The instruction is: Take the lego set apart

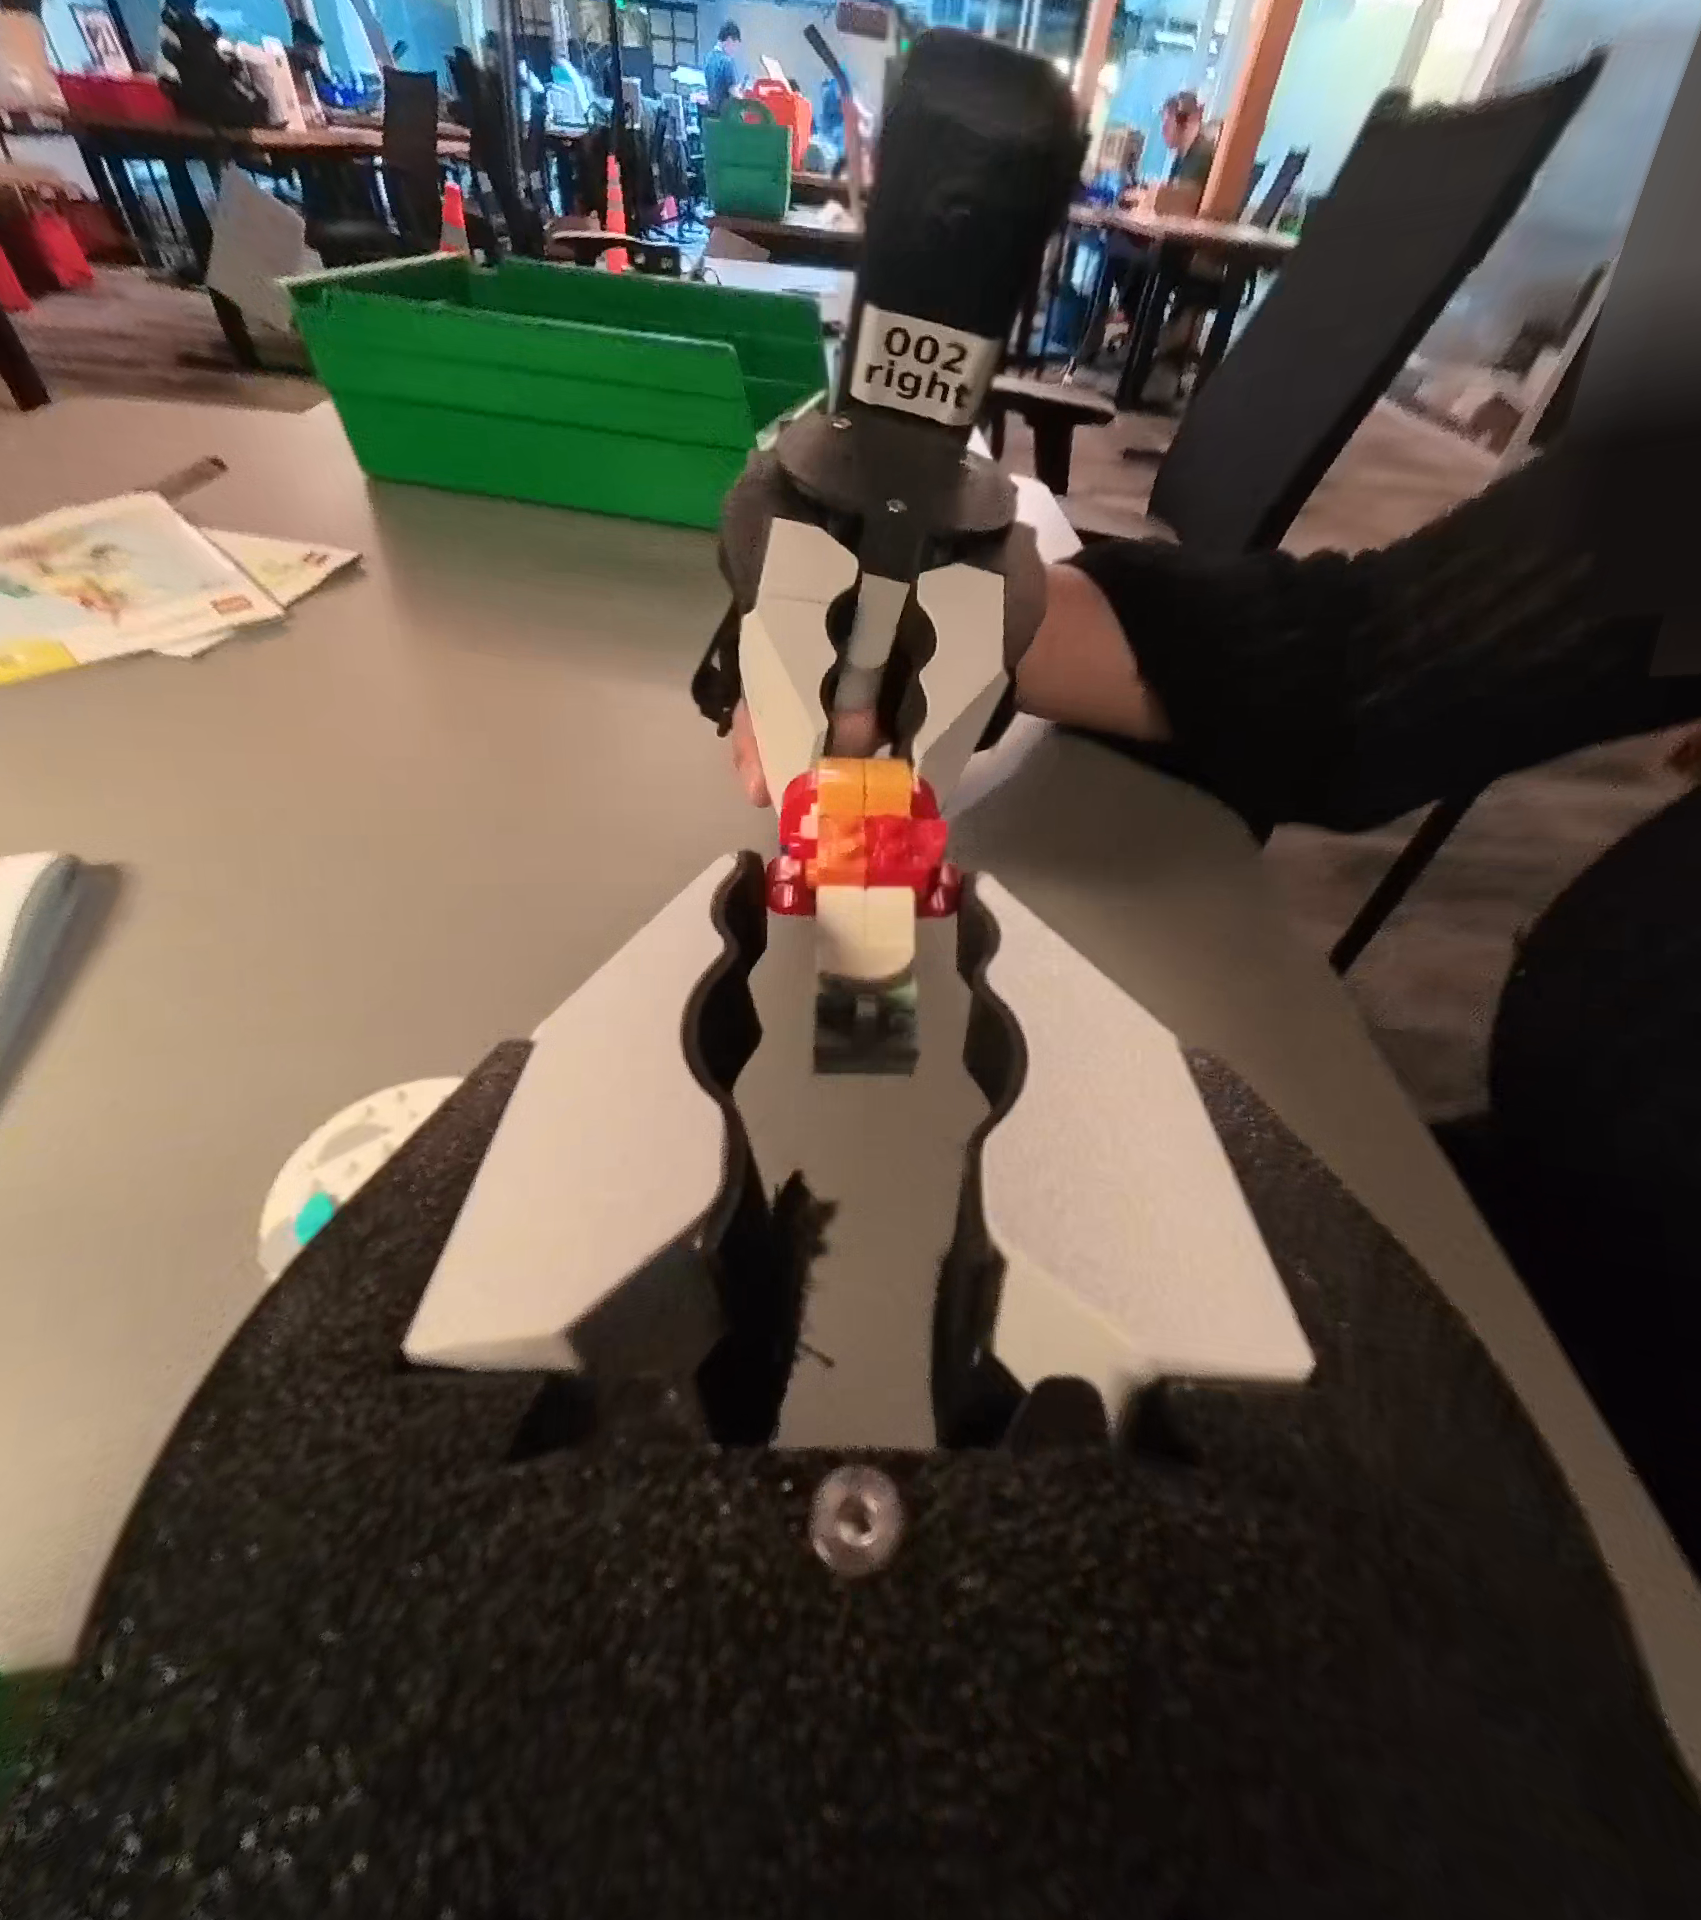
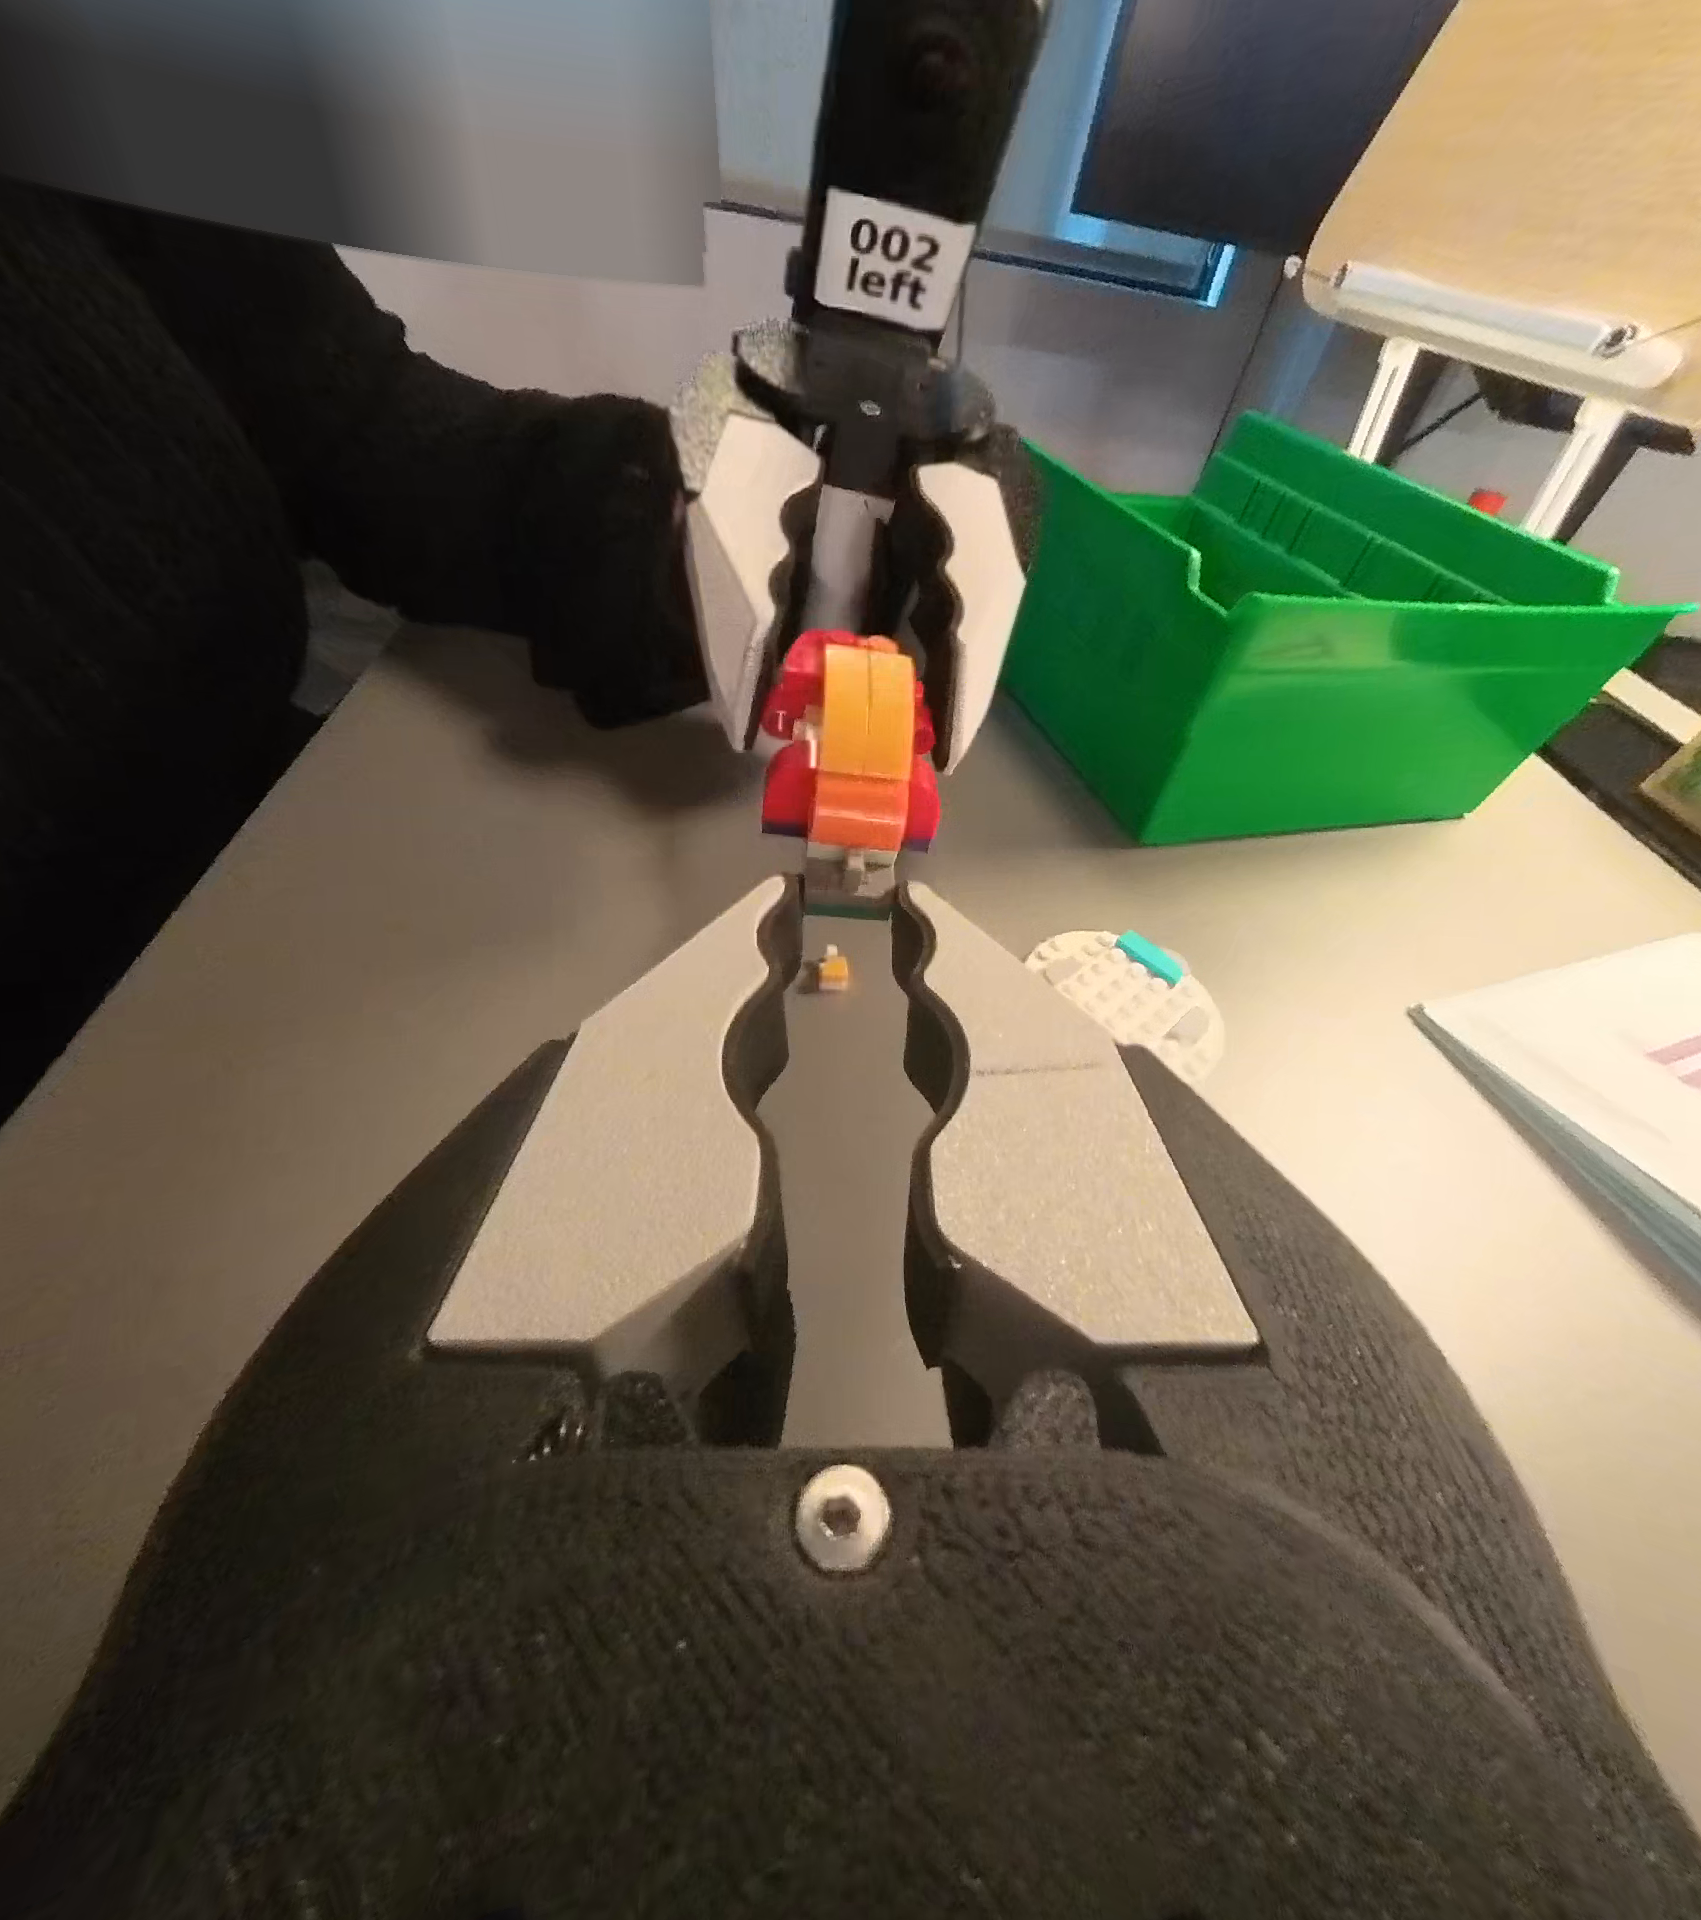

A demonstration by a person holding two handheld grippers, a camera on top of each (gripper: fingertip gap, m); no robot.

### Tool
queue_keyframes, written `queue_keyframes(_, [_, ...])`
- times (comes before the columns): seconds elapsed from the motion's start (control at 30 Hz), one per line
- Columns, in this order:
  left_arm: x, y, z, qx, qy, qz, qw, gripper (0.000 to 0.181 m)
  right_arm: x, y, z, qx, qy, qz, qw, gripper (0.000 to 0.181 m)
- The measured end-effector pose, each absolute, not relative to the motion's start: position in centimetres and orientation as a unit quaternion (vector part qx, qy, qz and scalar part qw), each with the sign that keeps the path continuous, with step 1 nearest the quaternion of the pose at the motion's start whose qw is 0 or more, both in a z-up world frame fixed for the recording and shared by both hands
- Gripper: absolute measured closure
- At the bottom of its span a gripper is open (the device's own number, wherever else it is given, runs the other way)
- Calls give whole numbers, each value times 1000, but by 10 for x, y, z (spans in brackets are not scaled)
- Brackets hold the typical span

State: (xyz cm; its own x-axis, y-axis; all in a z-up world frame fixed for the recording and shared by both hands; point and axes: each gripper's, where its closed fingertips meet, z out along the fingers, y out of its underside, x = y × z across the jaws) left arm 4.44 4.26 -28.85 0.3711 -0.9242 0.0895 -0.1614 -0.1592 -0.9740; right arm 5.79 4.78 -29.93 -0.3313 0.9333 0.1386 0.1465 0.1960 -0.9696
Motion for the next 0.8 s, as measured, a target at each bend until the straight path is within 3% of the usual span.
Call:
queue_keyframes(0.13, [40, 51, -295, -687, 371, -402, 479, 146, 56, 58, -298, -432, -637, 479, 422, 159])
queue_keyframes(0.3, [36, 59, -314, -712, 418, -289, 484, 145, 53, 60, -292, -441, -618, 493, 425, 152])
queue_keyframes(0.57, [46, 53, -336, -698, 518, -159, 469, 145, 44, 45, -315, -412, -700, 377, 445, 166])
queue_keyframes(0.8, [48, 53, -333, -679, 532, -123, 491, 145, 45, 43, -312, -395, -713, 353, 460, 167])
